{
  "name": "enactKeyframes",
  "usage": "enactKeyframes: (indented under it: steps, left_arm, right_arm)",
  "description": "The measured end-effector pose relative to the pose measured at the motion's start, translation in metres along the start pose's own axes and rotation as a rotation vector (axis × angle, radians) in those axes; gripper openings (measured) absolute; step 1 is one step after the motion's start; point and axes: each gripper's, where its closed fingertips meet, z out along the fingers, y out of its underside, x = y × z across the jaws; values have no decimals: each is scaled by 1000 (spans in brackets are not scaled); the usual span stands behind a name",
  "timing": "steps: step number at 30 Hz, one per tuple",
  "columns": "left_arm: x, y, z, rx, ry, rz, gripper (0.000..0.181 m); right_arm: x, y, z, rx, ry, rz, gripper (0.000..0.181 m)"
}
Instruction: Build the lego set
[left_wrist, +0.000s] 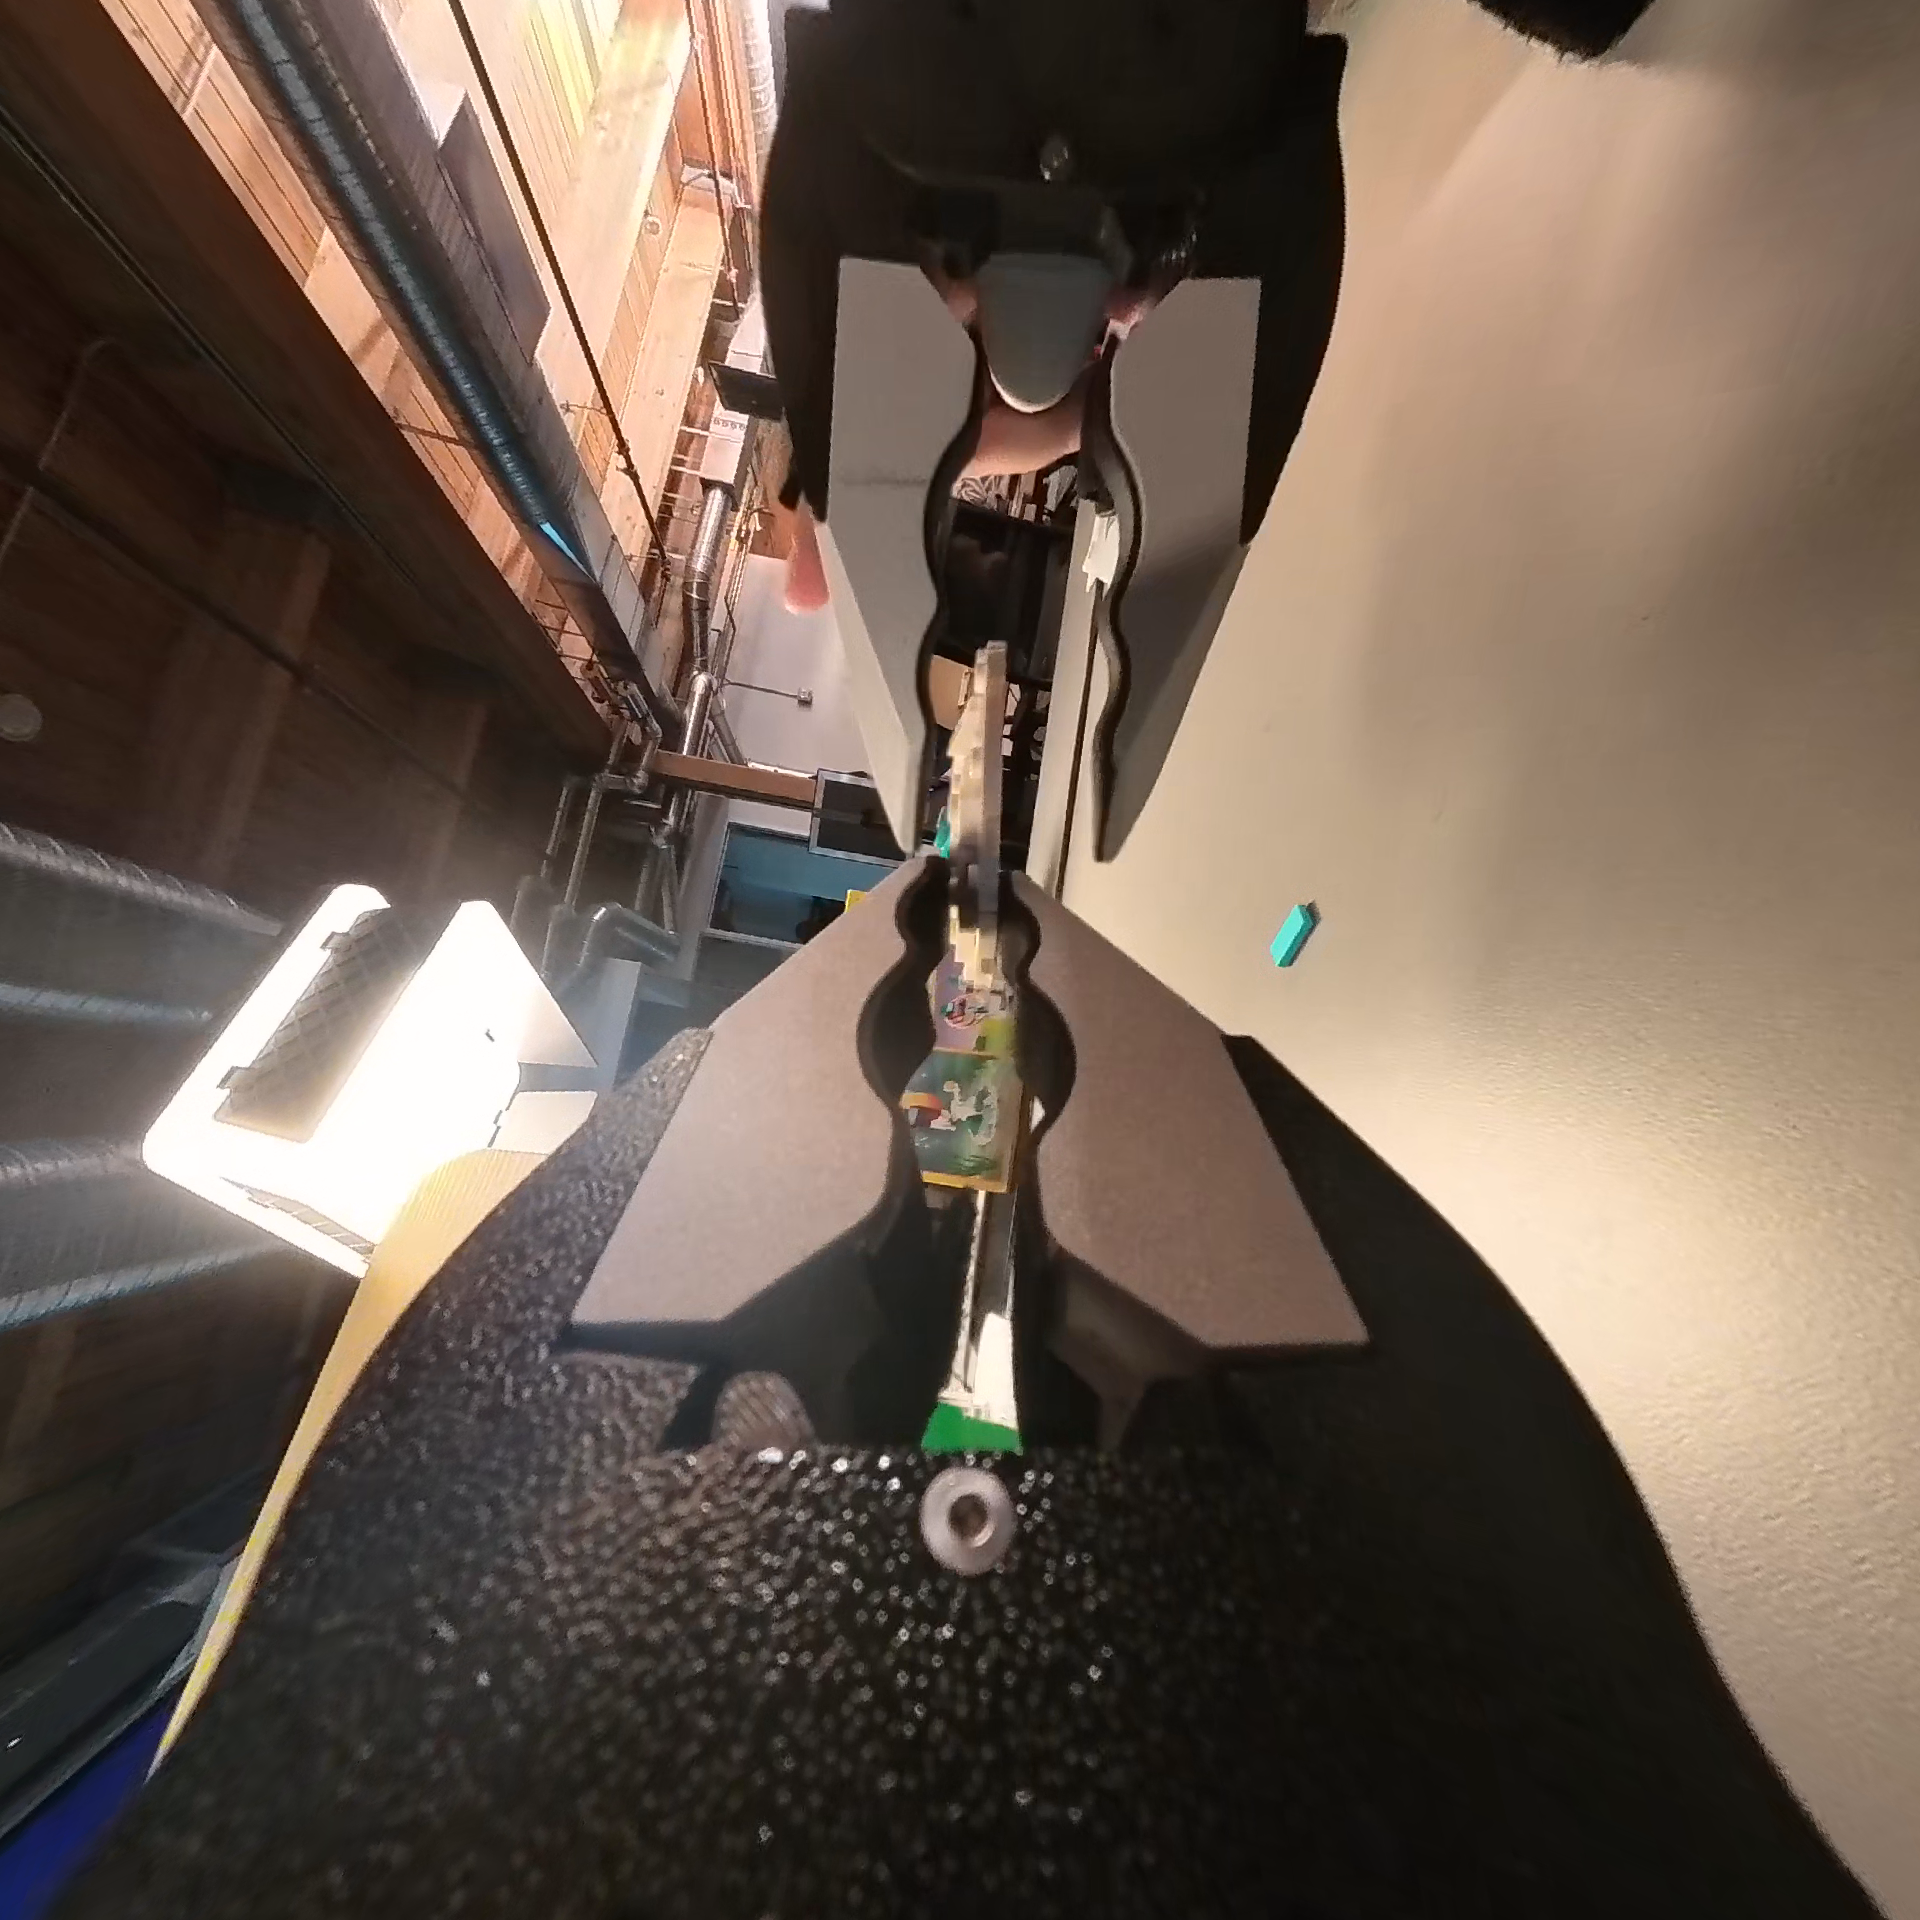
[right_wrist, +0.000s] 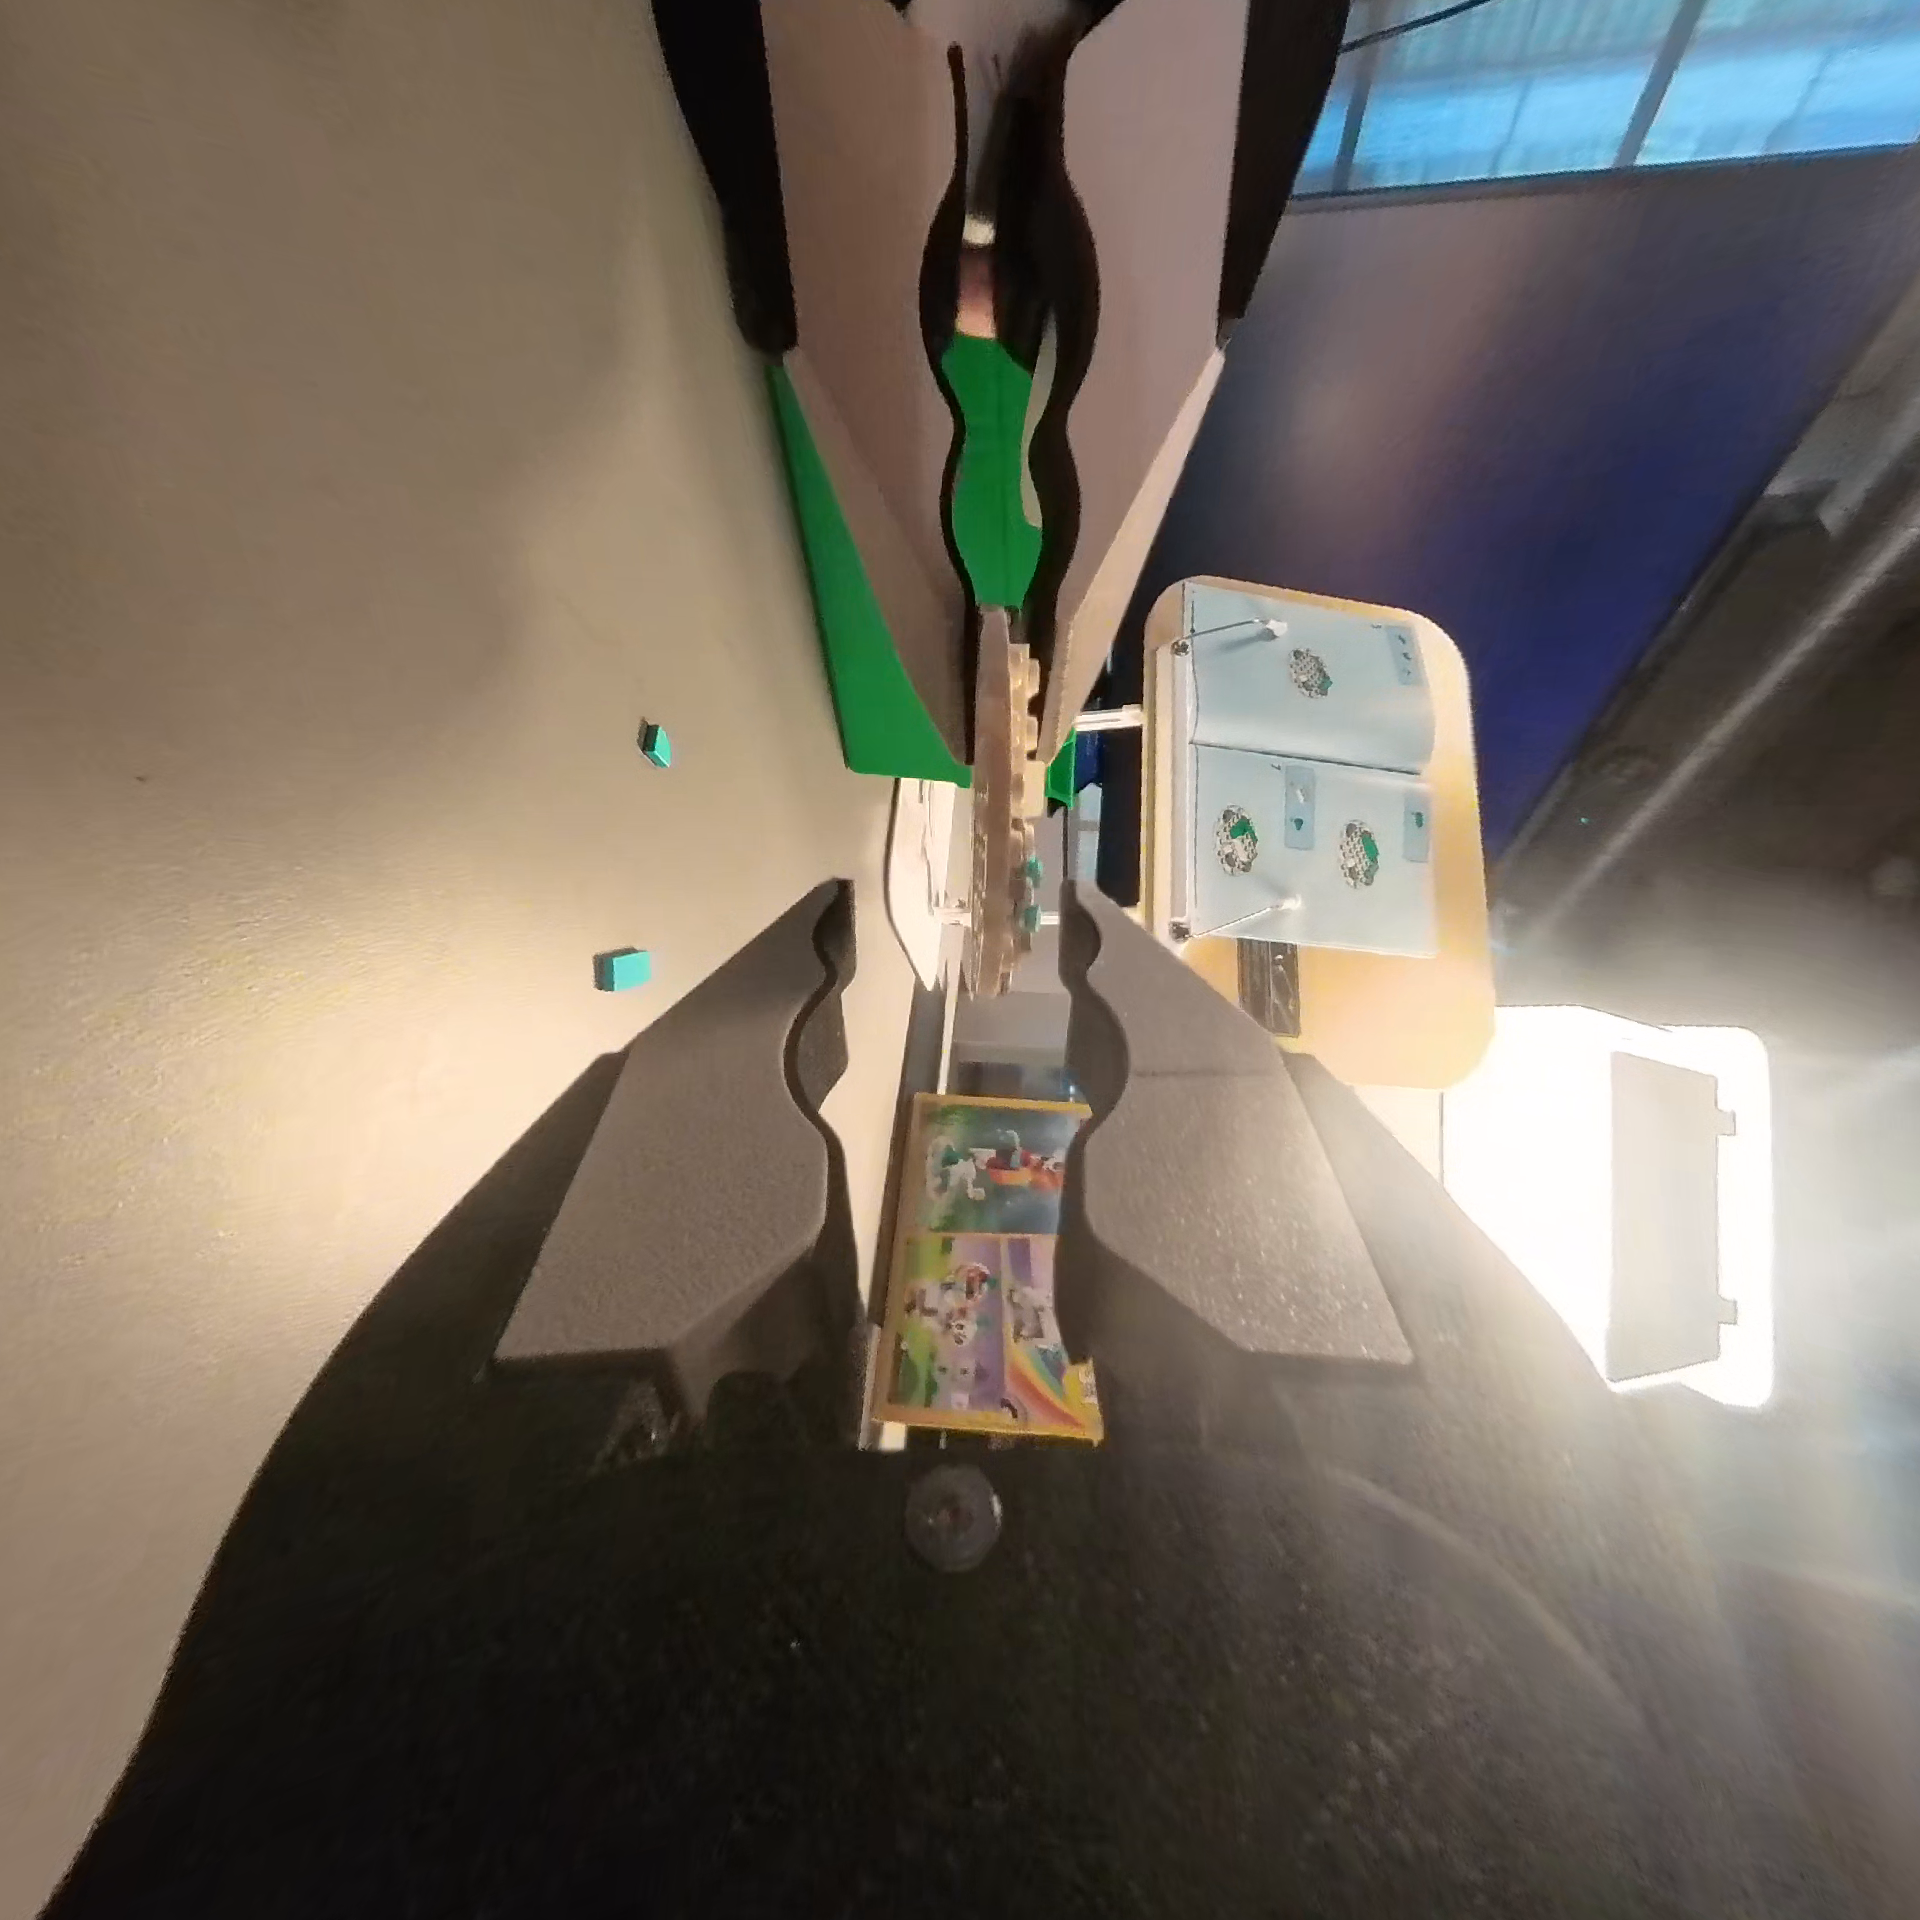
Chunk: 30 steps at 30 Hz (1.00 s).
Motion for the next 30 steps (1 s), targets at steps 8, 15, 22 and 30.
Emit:
enactKeyframes:
  steps: [8, 15, 22, 30]
  left_arm:
    - [3, -1, 1, 4, 16, -7, 6]
    - [9, -3, 2, 4, 34, 16, 6]
    - [15, -6, 2, 6, 42, 101, 7]
    - [21, -7, 3, 9, 73, 100, 8]
  right_arm:
    - [-2, -1, 1, 3, -8, 29, 29]
    - [-1, 0, 1, -14, 5, 25, 14]
    - [-7, 0, 0, -9, -61, 65, 10]
    - [-15, 1, -1, -16, -149, 109, 9]
